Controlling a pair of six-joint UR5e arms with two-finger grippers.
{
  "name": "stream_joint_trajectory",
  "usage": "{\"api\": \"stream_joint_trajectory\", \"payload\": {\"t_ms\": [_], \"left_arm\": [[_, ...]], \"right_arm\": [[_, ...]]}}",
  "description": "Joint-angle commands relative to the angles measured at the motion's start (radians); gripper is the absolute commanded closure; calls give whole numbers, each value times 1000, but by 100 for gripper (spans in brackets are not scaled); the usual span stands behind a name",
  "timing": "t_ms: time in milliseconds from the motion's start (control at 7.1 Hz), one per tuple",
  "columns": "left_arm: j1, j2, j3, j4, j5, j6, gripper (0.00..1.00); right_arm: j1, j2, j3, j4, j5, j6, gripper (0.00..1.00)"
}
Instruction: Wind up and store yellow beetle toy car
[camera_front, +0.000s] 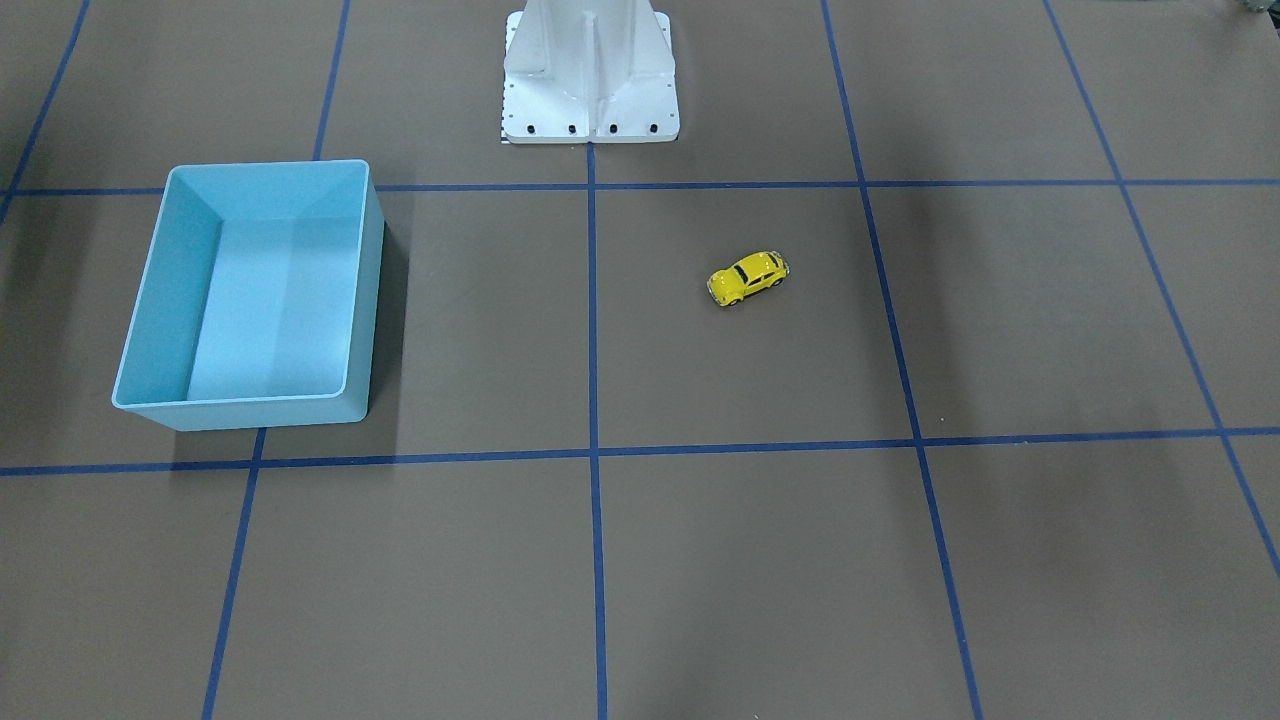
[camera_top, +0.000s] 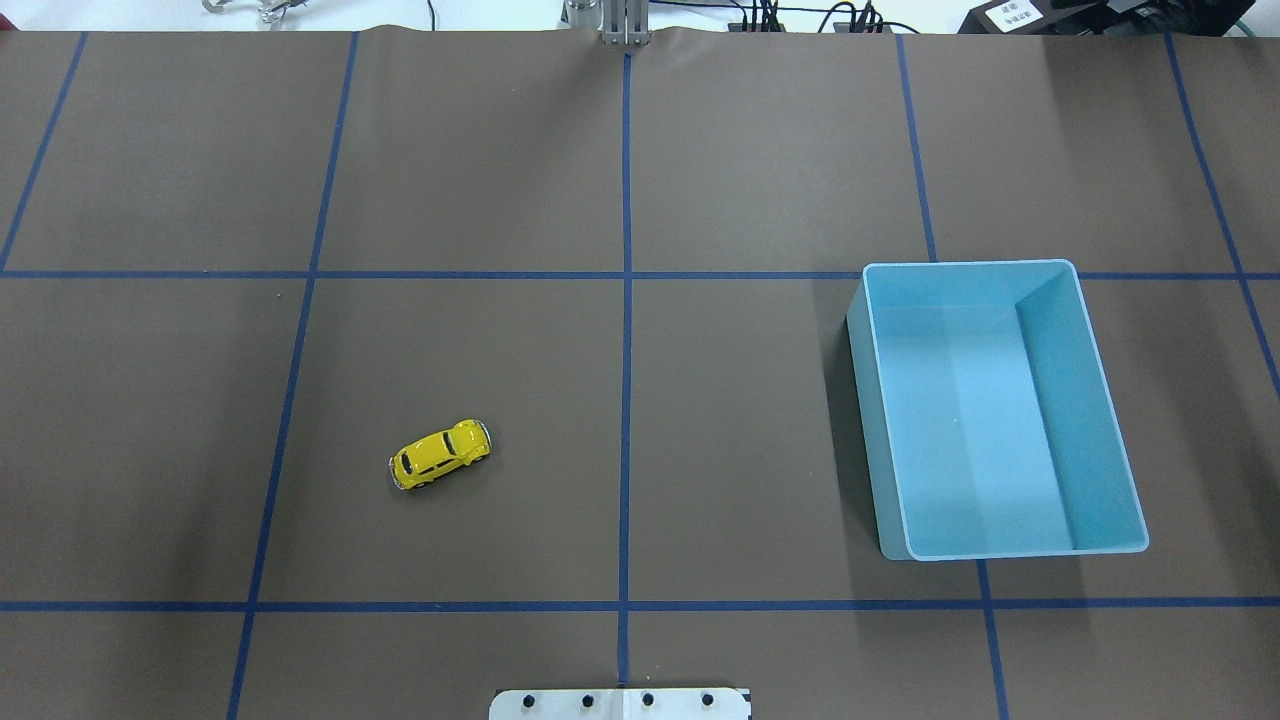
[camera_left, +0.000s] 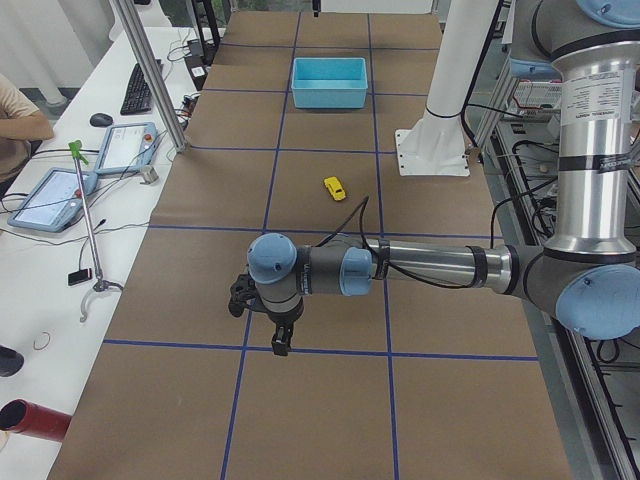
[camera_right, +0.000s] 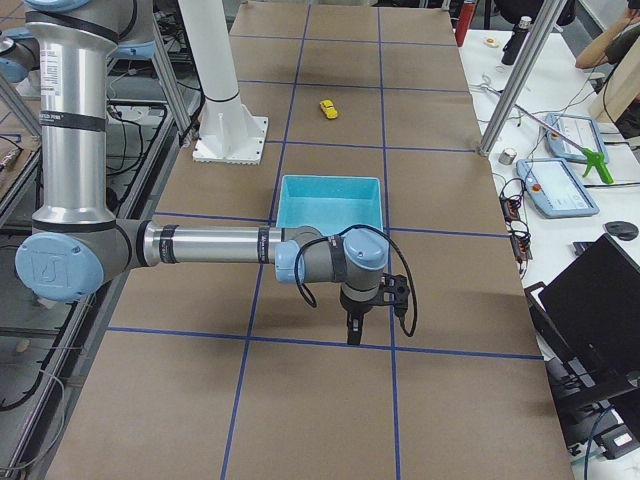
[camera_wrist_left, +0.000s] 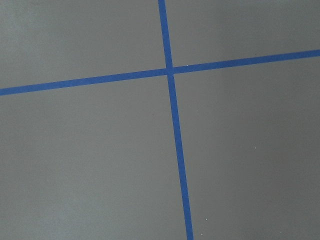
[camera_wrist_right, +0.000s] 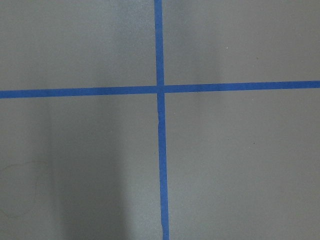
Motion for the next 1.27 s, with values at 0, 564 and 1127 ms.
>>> {"api": "stream_joint_trajectory", "payload": {"t_ms": [0,564,1127], "left_arm": [[1,-2,0,-3,3,-2,0],[5,-12,1,-14,0,6,0],[40,-44,-32,-34,-72,0,0]], "right_arm": [[0,-1,0,0,0,0,0],[0,-1,0,0,0,0,0],[0,-3,0,0,2,0,0]]}}
